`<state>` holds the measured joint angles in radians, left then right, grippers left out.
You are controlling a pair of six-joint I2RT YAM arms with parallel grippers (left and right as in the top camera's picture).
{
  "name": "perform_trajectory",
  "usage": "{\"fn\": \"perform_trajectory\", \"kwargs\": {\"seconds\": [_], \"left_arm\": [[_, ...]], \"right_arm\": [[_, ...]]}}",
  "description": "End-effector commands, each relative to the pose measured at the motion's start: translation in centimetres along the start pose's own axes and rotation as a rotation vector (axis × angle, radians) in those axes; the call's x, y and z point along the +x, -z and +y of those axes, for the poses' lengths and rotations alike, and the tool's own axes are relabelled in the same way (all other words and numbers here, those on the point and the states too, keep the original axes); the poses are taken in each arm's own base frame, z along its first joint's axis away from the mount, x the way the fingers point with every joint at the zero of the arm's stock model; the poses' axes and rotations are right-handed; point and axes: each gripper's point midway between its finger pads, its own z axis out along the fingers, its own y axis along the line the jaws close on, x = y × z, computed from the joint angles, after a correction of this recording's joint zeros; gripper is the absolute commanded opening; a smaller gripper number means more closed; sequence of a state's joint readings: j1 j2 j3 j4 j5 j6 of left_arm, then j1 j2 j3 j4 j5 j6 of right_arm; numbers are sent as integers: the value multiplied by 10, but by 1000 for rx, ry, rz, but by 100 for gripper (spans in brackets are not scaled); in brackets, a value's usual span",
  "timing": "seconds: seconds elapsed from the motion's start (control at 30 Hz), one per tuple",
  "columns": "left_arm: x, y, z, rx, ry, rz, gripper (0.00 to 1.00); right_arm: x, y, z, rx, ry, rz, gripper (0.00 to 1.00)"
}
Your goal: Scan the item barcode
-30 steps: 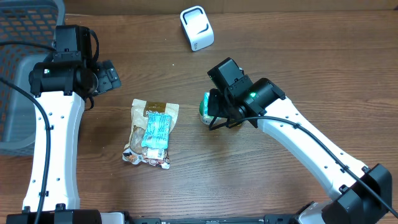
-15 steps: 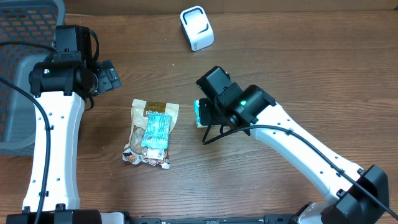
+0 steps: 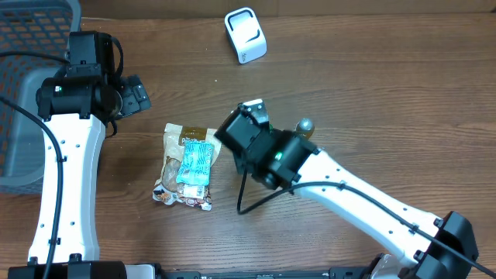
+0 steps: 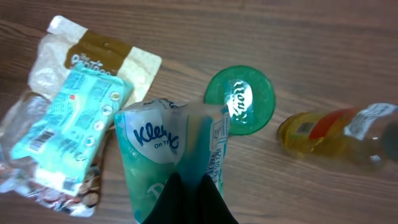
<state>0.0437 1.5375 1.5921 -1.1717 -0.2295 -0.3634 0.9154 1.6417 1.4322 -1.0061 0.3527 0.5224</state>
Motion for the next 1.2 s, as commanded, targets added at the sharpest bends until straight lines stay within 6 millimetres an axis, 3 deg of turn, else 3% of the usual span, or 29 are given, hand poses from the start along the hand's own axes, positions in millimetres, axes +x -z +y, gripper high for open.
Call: {"fn": "perform_trajectory", "kwargs": {"seconds": [0.0,0.6,0.87,1.17], "left_arm": [[-4,4,3,-9,-7,-18,100],[-4,4,3,-9,-7,-18,99],[-4,4,3,-9,-7,-18,100],[-4,4,3,-9,-7,-18,99]], "right_arm": [[3,-3,-12,137,67,-59,4],[48,-56,-2,482,445,-26,4],[60,-80,-8,570,480,-1,4],[64,-84,-9,576,463,6,4]]}}
